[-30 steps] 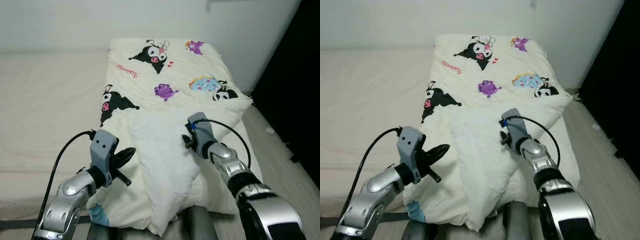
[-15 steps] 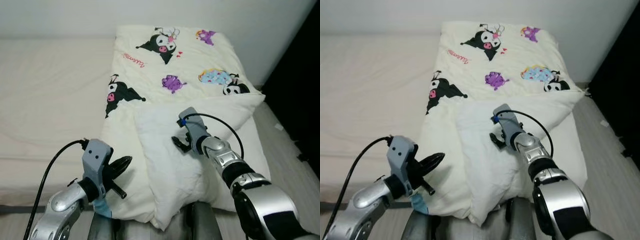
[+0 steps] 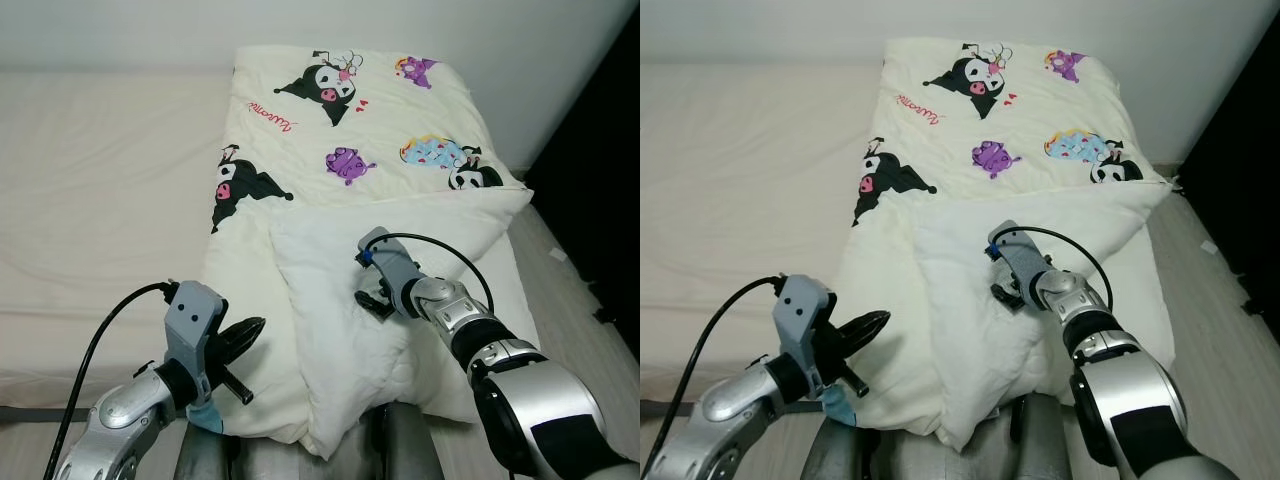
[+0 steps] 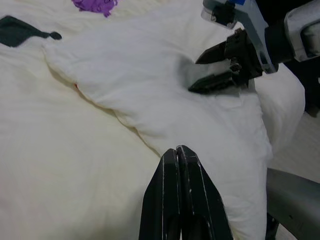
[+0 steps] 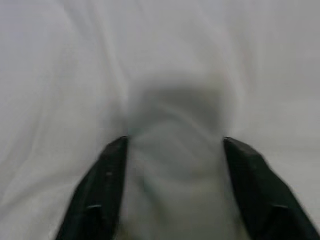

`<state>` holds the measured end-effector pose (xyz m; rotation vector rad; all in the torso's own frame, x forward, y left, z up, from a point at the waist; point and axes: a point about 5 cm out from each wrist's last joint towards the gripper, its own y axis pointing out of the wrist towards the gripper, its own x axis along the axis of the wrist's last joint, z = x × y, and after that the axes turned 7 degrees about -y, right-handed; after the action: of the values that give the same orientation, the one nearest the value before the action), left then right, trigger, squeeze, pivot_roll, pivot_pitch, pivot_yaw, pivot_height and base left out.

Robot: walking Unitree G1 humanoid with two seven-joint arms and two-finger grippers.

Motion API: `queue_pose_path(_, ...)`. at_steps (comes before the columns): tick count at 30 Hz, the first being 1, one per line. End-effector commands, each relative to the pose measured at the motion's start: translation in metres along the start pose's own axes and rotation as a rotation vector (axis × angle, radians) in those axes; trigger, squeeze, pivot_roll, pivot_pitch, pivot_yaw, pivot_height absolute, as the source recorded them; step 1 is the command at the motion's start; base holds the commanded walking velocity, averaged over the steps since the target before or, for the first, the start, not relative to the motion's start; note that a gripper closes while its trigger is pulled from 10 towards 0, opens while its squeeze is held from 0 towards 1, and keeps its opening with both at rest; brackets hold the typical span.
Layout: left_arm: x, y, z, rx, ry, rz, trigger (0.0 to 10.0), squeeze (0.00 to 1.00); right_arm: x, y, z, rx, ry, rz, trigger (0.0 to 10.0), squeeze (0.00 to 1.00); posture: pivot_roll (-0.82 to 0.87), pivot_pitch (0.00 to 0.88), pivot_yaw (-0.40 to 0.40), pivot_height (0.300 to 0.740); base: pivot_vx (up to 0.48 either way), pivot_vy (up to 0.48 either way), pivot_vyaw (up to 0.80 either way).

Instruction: Clean up the room

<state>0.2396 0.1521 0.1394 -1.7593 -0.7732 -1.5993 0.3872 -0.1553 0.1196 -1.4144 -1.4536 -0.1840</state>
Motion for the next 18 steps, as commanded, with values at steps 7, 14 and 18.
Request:
queue_pose_path(7,-0.005,-0.002,-0.003,-0.012,0.009,0.045,10.0,0.0,-0.01,-0.003,-0.005,-0.023,0.021,0.033,0.0,0.0,0.12,0.272,-0.056,0.57,0.0,0.0,0.0)
queue_pose_path(14,-0.006,-0.001,-0.002,-0.013,0.009,0.051,10.0,0.0,-0.012,-0.005,-0.011,-0.061,0.039,0.029,0.0,0.0,0.12,0.264,-0.055,0.57,0.0,0.0,0.0)
queue_pose_path(18,-0.007,0.001,-0.001,-0.012,0.011,0.051,10.0,0.0,-0.014,-0.006,-0.013,-0.069,0.041,0.029,0.0,0.0,0.11,0.257,-0.054,0.57,0.0,0.0,0.0)
